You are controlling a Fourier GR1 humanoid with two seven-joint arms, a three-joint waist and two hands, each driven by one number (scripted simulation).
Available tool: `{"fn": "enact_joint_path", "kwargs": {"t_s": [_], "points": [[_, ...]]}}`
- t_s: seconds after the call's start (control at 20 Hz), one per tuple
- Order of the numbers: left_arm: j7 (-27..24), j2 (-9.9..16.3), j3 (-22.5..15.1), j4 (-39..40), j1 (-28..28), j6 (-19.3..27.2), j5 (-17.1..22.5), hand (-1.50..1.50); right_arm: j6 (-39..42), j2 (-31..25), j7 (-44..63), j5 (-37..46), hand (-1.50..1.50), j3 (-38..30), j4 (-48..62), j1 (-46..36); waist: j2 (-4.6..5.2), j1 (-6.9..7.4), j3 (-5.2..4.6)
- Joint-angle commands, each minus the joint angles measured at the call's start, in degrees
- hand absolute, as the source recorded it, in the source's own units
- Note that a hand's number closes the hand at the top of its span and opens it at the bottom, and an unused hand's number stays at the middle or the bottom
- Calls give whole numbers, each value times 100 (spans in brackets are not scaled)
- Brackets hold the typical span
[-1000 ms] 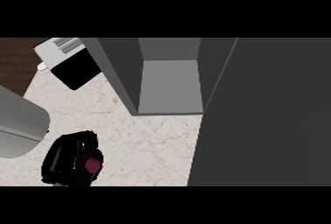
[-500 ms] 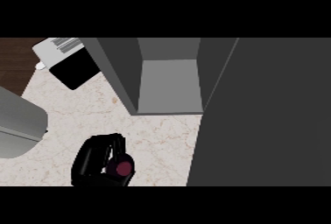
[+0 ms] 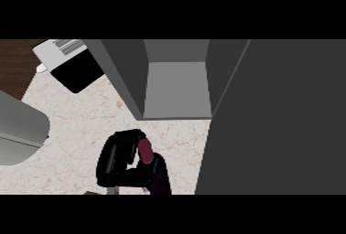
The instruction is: Pick up the wine, place it into the cabinet and close the cabinet
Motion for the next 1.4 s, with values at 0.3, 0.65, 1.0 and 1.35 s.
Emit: {"fn": "enact_joint_path", "kwargs": {"t_s": [0.3, 0.65, 1.0, 1.35], "points": [[517, -9, 293, 644, -1238, 638, -310, 150, 181, -279, -52, -154, -150, -227, -1065, 732, 13, -6, 2], [263, -10, 462, 1748, -2017, 587, -114, 150, 186, -332, 282, -148, -150, -226, -1279, 531, 25, -45, -6], [-26, -10, 184, 2659, -2650, 912, 217, 150, 334, -399, -8, -387, -150, -293, -1400, 851, 19, -114, -3], [-274, -11, 340, 3841, -3705, 815, 946, 150, 413, -204, -270, -457, -150, -434, -962, 759, 48, -88, -5]]}}
